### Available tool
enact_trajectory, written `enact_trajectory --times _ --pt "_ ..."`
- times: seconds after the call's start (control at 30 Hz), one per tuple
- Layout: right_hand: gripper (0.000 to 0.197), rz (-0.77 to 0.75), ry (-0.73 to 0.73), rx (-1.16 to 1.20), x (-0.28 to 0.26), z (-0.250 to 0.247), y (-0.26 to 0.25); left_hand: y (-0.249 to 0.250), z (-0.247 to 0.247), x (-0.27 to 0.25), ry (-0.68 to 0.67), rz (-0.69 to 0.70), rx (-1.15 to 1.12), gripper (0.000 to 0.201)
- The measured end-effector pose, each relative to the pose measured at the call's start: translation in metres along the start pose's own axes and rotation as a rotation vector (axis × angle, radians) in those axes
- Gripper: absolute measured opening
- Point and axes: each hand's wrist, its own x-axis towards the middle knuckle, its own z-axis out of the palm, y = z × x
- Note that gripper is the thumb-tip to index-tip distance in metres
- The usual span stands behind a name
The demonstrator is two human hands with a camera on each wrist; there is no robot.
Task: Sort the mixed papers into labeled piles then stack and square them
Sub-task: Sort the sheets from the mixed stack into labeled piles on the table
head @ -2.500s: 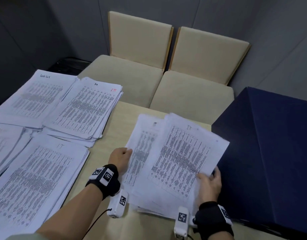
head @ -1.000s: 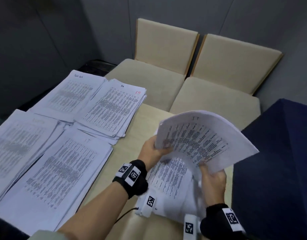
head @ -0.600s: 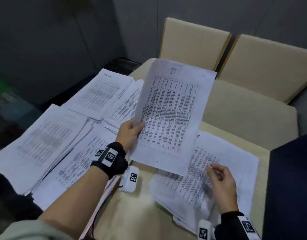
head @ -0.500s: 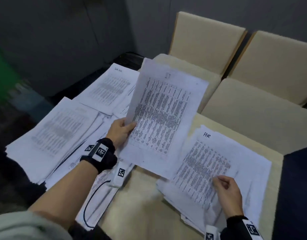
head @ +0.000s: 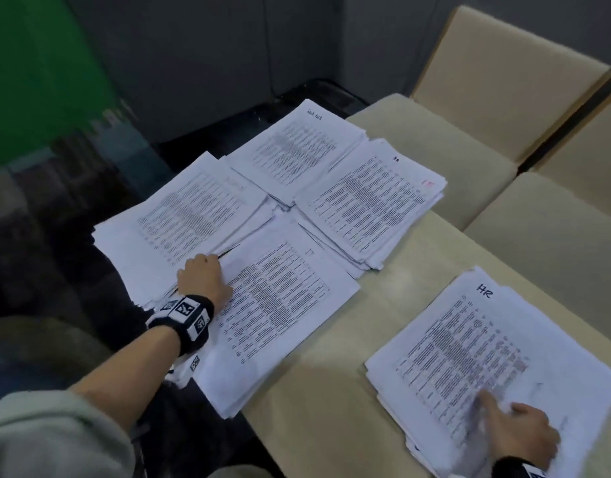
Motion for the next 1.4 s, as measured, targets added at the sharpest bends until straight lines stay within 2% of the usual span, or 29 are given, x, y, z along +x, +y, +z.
enact_trajectory --times 0.03,0.1,0.2,0.27,0.33,0.37,0.47,0.57,0.67,0.73,0.8,0.87,0.93,0.97,1.07,1.17,1.23,1.3,1.4 --pt "0.071 0.050 0.028 -0.006 0.000 -0.001 0.000 0.008 0.000 -0.002 0.062 0.005 0.024 0.054" --pt "0.088 0.116 0.033 0.020 -0.001 -0.003 -0.001 0.031 -0.006 -0.006 0.151 0.082 -0.046 0.055" --pt "0.092 0.141 -0.013 0.095 0.003 -0.004 -0.001 0.084 -0.022 -0.018 0.157 0.310 -0.254 0.037" --pt "0.080 0.140 -0.068 0.124 0.009 -0.006 0.000 0.128 -0.031 -0.033 0.056 0.478 -0.409 0.022" --pt "0.049 0.104 -0.100 0.144 0.011 -0.011 0.001 0.174 -0.032 -0.050 -0.078 0.599 -0.501 0.016" --pt "0.043 0.097 -0.104 0.155 0.013 -0.012 0.004 0.196 -0.028 -0.057 -0.129 0.636 -0.514 0.016" --pt "0.036 0.046 -0.101 0.196 0.014 -0.016 0.012 0.247 -0.008 -0.076 -0.251 0.676 -0.445 0.028" --pt "0.026 -0.074 -0.019 0.232 0.017 -0.019 0.025 0.277 0.012 -0.088 -0.304 0.679 -0.308 0.037" --pt "0.020 -0.185 -0.011 0.294 0.012 -0.026 0.038 0.293 0.023 -0.097 -0.312 0.659 -0.225 0.037" --pt "0.027 -0.237 -0.037 0.307 0.009 -0.027 0.053 0.299 0.028 -0.102 -0.306 0.652 -0.185 0.037" --pt "0.030 -0.236 0.007 0.307 0.002 -0.027 0.065 0.304 0.031 -0.105 -0.285 0.641 -0.146 0.033" --pt "0.022 -0.188 0.125 0.313 -0.005 -0.029 0.073 0.308 0.033 -0.105 -0.259 0.635 -0.127 0.026" --pt "0.005 -0.086 0.223 0.387 -0.011 -0.034 0.077 0.310 0.035 -0.104 -0.251 0.647 -0.094 0.024" --pt "0.006 -0.046 0.238 0.447 -0.013 -0.037 0.079 0.310 0.036 -0.104 -0.249 0.661 -0.077 0.024" --pt "0.022 -0.022 0.219 0.605 -0.017 -0.042 0.082 0.305 0.032 -0.102 -0.216 0.735 -0.141 0.021" --pt "0.018 0.138 0.142 0.783 -0.014 -0.044 0.080 0.297 0.026 -0.101 -0.226 0.806 -0.407 0.013" --pt "0.014 0.203 0.092 0.846 -0.009 -0.043 0.081 0.293 0.019 -0.106 -0.309 0.806 -0.646 0.017" --pt "0.013 0.177 0.057 0.857 -0.007 -0.042 0.080 0.290 0.014 -0.113 -0.479 0.782 -0.882 0.029" --pt "0.007 0.115 -0.010 0.880 -0.011 -0.046 0.073 0.290 0.015 -0.122 -0.774 0.735 -0.982 0.024"
